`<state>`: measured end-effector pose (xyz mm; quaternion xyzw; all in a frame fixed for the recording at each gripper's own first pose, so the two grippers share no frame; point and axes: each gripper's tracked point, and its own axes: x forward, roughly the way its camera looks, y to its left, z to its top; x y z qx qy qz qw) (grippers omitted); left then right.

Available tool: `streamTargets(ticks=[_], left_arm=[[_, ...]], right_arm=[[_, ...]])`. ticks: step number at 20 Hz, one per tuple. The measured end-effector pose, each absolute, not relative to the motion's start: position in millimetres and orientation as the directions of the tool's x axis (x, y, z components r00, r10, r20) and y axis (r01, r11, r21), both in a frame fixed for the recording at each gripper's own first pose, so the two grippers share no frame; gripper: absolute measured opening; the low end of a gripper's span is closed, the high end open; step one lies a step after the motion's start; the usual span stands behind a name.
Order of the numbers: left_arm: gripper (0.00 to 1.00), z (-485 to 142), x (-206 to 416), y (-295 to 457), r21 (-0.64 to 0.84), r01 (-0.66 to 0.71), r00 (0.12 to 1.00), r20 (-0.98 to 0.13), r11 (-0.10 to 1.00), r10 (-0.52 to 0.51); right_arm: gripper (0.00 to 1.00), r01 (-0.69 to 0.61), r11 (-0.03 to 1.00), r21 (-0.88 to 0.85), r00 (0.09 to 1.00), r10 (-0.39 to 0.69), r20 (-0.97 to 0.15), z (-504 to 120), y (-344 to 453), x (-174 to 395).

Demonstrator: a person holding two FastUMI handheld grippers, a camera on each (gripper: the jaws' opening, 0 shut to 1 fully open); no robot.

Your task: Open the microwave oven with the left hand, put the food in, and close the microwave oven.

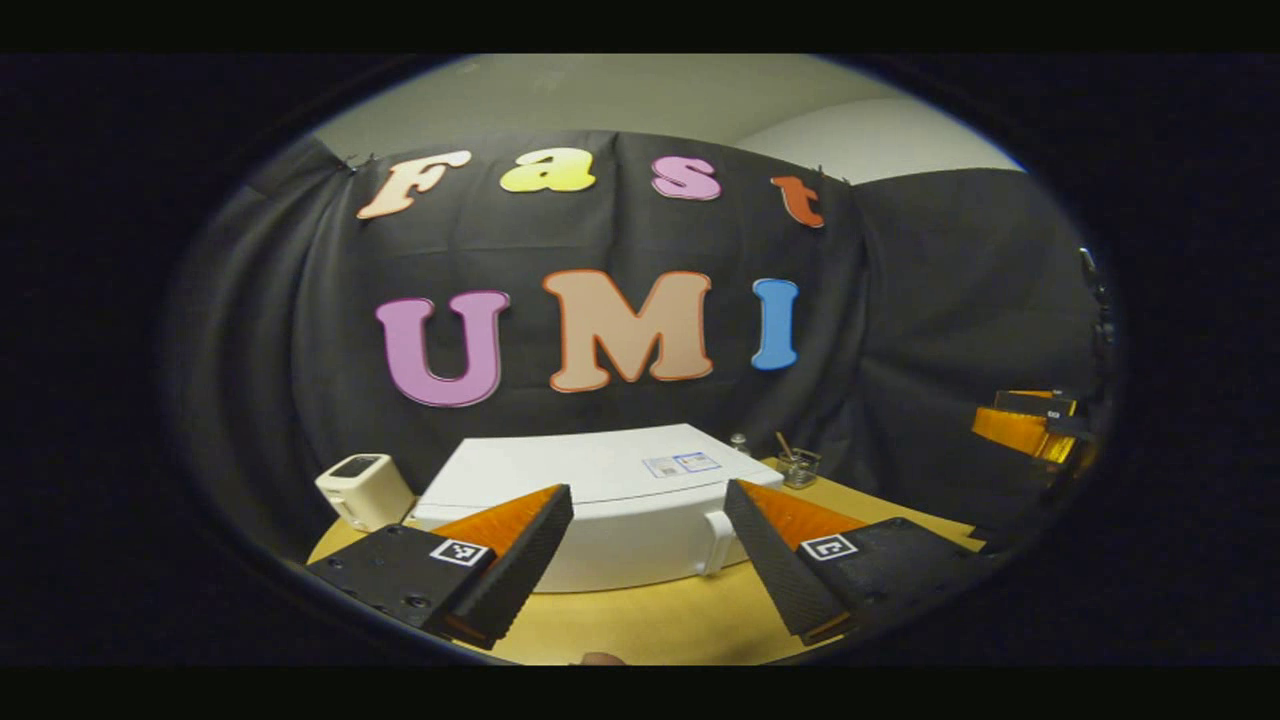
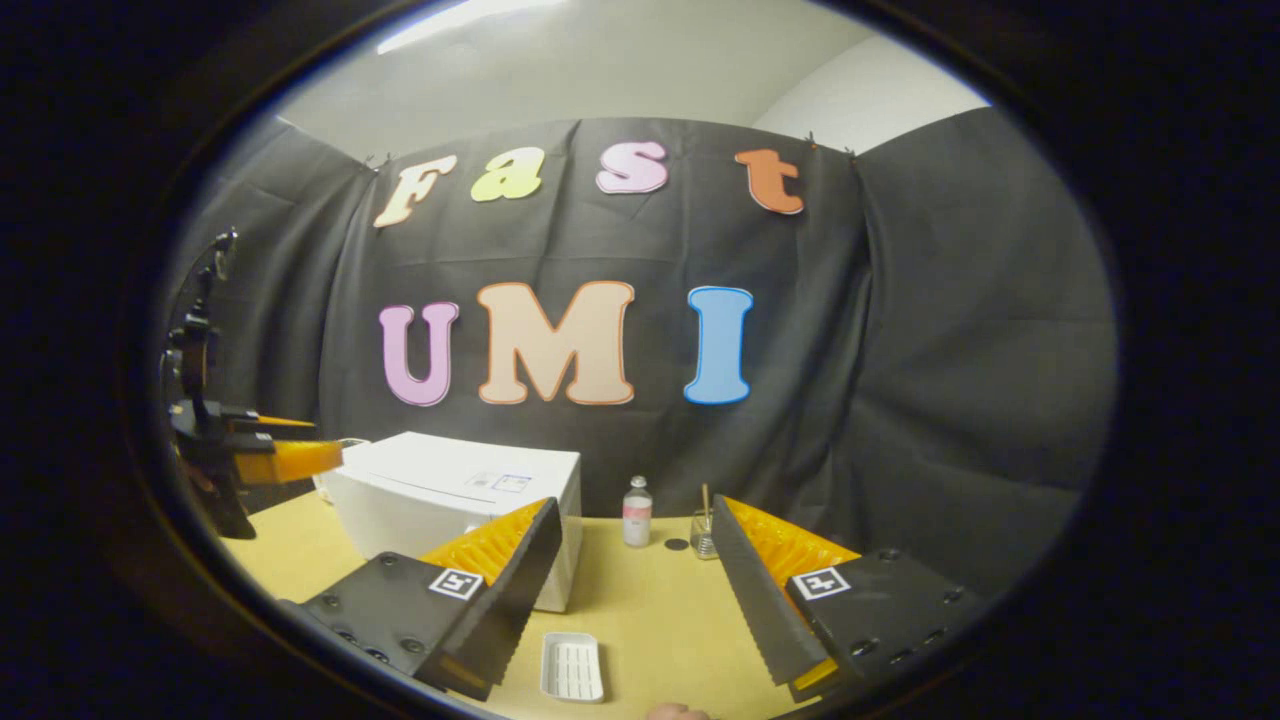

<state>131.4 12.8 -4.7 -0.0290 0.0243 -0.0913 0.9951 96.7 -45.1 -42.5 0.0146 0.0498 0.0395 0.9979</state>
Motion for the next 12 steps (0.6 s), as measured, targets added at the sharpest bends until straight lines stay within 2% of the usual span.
streamTargets(ticks=[2,6,9,10,12], left_arm=[[1.0,7.5,117.8,38.3,-0.062,0.115,0.993,-0.028,0.991,-0.117],[0.98,15.1,92.4,80.4,-0.04,-0.002,1.0,-0.018,0.999,0.001],[0.99,14.1,82.6,95.0,-0.037,-0.044,0.999,-0.021,0.998,0.043],[0.96,12.8,80.6,96.7,-0.042,-0.05,0.998,-0.026,0.998,0.049],[0.98,10.1,79.4,97.3,-0.045,-0.048,0.998,-0.031,0.998,0.047]], right_arm=[[0.96,-0.098,0.995,0.028,0.991,0.101,-0.088,-38.1,-35.4,100.2],[0.96,-0.143,0.99,0.02,0.986,0.144,-0.079,-33.9,-17.5,104.7],[0.96,-0.169,0.986,0.014,0.983,0.169,-0.075,-31.7,-5.3,106.7],[0.96,-0.178,0.984,0.012,0.981,0.178,-0.076,-31.2,-0.9,107.0],[0.96,-0.193,0.981,0.005,0.978,0.192,-0.077,-30.8,6.1,107.9]])
